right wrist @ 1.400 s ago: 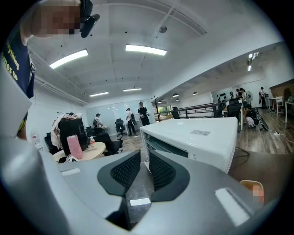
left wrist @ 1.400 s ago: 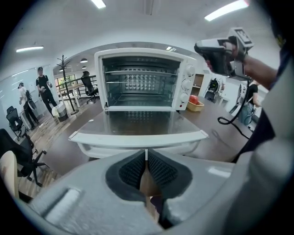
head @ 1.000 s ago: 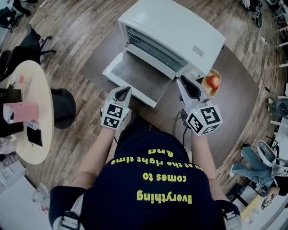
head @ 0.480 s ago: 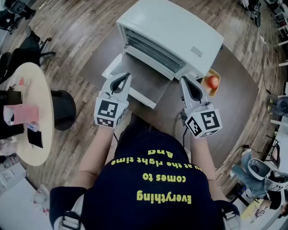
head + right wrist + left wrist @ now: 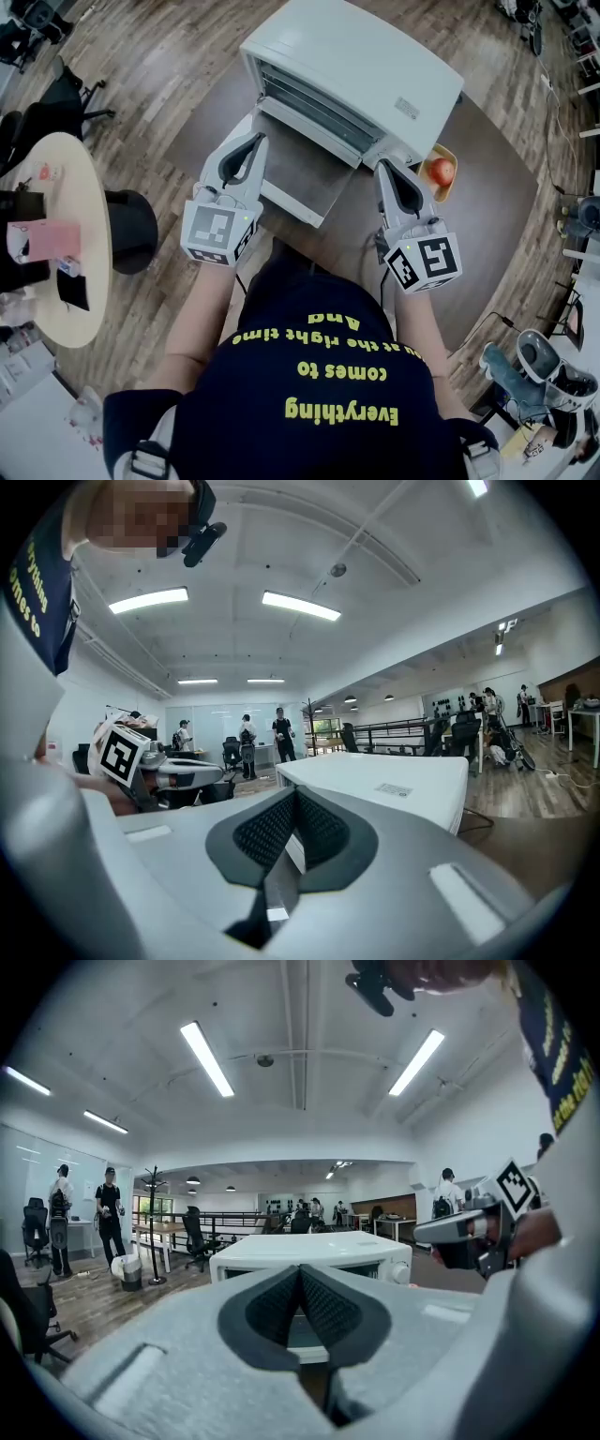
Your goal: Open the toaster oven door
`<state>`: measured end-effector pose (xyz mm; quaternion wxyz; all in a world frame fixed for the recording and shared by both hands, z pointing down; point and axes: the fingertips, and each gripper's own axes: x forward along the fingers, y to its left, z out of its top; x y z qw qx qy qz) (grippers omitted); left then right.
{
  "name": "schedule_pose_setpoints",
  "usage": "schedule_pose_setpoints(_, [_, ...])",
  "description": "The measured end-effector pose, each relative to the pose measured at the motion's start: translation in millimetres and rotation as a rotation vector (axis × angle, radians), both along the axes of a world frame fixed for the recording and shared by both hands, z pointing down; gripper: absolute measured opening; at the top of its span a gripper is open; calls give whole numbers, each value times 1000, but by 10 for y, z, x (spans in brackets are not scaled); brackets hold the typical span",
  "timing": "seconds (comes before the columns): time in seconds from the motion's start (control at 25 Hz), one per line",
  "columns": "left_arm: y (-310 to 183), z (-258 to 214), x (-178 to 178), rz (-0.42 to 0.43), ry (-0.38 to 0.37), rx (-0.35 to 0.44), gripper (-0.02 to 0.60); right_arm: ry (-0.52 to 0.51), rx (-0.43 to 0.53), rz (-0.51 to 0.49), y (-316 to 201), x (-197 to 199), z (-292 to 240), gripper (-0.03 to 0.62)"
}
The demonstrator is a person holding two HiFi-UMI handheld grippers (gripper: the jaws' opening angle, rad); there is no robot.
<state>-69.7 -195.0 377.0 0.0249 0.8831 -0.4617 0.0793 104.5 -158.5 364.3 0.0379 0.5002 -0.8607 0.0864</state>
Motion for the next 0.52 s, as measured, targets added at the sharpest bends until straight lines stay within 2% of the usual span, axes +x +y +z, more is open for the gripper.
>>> schedule_pose_setpoints(0.52, [19,-68,-99,-15,24,32,3,0,38,33,19,33,-107,12])
